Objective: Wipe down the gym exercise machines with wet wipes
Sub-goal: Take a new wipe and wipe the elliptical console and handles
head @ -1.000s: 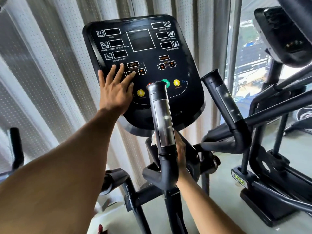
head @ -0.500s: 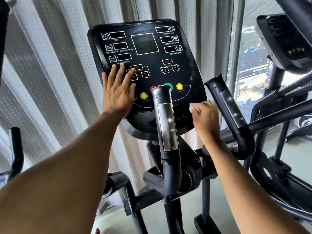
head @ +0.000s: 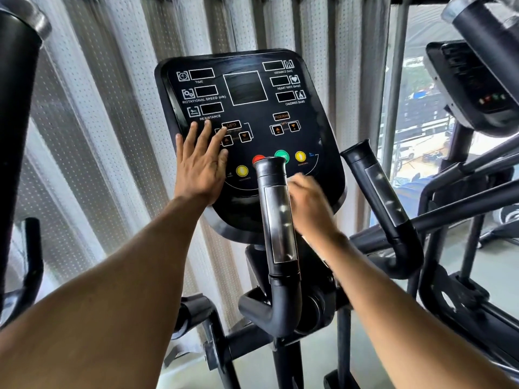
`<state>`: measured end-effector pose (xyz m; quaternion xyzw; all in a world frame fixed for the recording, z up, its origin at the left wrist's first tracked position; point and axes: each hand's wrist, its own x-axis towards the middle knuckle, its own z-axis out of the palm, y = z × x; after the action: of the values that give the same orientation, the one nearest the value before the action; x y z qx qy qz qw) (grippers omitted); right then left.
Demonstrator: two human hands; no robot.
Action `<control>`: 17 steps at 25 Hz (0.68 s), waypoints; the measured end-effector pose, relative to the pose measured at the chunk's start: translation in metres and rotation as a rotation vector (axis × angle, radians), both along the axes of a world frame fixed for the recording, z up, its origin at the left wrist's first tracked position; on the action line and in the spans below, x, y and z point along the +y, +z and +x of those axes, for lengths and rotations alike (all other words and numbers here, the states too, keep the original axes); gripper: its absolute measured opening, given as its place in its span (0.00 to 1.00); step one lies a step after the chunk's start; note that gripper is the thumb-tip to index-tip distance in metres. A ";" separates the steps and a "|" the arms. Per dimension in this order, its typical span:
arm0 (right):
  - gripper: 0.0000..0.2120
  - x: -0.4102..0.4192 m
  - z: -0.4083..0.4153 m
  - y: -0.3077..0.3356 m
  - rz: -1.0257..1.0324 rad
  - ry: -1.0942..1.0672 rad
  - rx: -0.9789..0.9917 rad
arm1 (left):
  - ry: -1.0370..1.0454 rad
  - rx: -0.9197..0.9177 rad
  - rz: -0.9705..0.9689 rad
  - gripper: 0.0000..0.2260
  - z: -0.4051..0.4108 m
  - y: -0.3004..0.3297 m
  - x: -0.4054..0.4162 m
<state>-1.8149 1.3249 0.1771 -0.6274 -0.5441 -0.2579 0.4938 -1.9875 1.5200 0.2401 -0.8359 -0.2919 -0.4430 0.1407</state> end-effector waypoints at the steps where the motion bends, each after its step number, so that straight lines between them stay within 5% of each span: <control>1: 0.14 -0.008 0.014 -0.010 0.092 -0.100 -0.115 | 0.000 0.002 0.005 0.23 0.000 0.000 0.001; 6: 0.04 0.017 0.050 -0.022 0.096 -0.355 0.123 | -0.008 0.005 0.034 0.23 -0.001 -0.001 -0.001; 14: 0.07 0.010 -0.019 -0.053 0.050 -0.107 -0.132 | 0.000 0.005 0.021 0.22 0.000 -0.001 -0.002; 17: 0.05 0.008 0.022 -0.050 0.068 -0.233 -0.039 | 0.000 0.001 0.024 0.22 0.001 -0.002 -0.002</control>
<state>-1.7932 1.3333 0.1273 -0.6643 -0.4676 -0.3440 0.4709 -1.9863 1.5183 0.2383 -0.8345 -0.2864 -0.4460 0.1507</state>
